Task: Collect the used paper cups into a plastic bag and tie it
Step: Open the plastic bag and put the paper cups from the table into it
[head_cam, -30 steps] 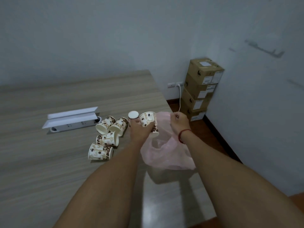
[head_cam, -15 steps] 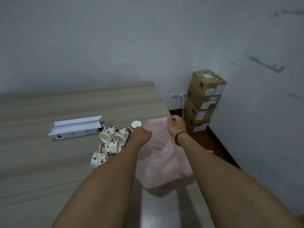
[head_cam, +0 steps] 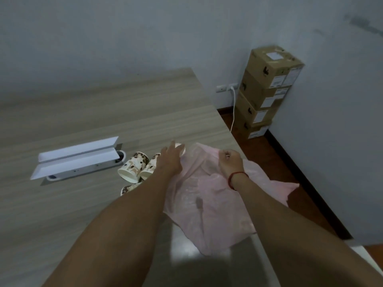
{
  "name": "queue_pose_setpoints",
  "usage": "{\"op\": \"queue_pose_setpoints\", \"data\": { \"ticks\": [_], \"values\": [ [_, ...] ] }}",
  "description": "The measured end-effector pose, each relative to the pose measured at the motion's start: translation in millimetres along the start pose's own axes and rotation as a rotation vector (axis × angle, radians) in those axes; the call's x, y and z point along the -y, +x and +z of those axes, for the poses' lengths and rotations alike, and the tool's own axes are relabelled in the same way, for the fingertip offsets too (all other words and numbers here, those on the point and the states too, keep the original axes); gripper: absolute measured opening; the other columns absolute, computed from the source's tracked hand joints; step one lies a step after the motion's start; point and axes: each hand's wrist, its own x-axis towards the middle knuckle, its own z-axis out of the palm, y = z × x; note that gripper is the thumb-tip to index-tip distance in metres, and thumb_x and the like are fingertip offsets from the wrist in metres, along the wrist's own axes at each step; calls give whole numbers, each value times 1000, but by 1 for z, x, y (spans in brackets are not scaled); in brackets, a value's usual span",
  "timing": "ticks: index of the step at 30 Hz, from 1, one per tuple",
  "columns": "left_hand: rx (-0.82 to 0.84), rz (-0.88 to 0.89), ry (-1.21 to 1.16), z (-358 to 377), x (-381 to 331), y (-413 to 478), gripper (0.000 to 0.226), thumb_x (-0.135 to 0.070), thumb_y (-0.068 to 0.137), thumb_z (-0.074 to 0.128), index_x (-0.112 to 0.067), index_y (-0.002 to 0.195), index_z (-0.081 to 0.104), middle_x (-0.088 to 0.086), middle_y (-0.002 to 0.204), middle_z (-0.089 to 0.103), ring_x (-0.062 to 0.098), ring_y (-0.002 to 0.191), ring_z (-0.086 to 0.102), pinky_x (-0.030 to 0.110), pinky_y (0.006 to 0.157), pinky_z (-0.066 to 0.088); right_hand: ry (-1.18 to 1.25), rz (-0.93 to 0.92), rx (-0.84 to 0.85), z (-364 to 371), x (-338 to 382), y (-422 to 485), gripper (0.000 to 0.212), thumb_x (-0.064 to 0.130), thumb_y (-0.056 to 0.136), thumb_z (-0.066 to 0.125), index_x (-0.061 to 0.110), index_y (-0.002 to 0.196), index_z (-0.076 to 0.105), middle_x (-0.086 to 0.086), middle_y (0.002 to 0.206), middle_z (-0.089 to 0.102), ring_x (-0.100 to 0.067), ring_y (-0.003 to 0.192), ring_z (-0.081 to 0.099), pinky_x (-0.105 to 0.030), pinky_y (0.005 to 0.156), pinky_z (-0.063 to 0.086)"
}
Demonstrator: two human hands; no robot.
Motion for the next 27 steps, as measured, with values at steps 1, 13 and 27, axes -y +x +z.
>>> {"op": "queue_pose_setpoints", "data": {
  "ticks": [1, 13, 27],
  "values": [
    [-16, 1, -15, 4, 0, 2, 66, -7, 87, 56, -28, 147, 35, 2, 161, 17, 36, 139, 35, 45, 110, 37, 5, 13, -2, 1, -4, 1, 35, 18, 94, 44, 19, 59, 42, -9, 79, 48, -20, 81, 46, -29, 75, 36],
    [-135, -171, -132, -9, -24, -48, 66, -31, 75, 77, -15, 126, 40, 12, 131, 42, 37, 117, 54, 44, 90, 47, 18, -73, 45, -36, 10, -28, 41, 15, 95, 44, 19, 55, 34, 3, 60, 36, -20, 75, 44, -28, 70, 34],
    [-213, -117, -388, -20, -43, -127, 48, -29, 74, 63, -26, 122, 58, 13, 134, 45, 30, 120, 54, 48, 87, 56, 62, -148, 83, -85, 4, -84, 23, 15, 94, 43, 8, 73, 51, 0, 63, 43, -21, 75, 47, -29, 71, 37]
  ]
}}
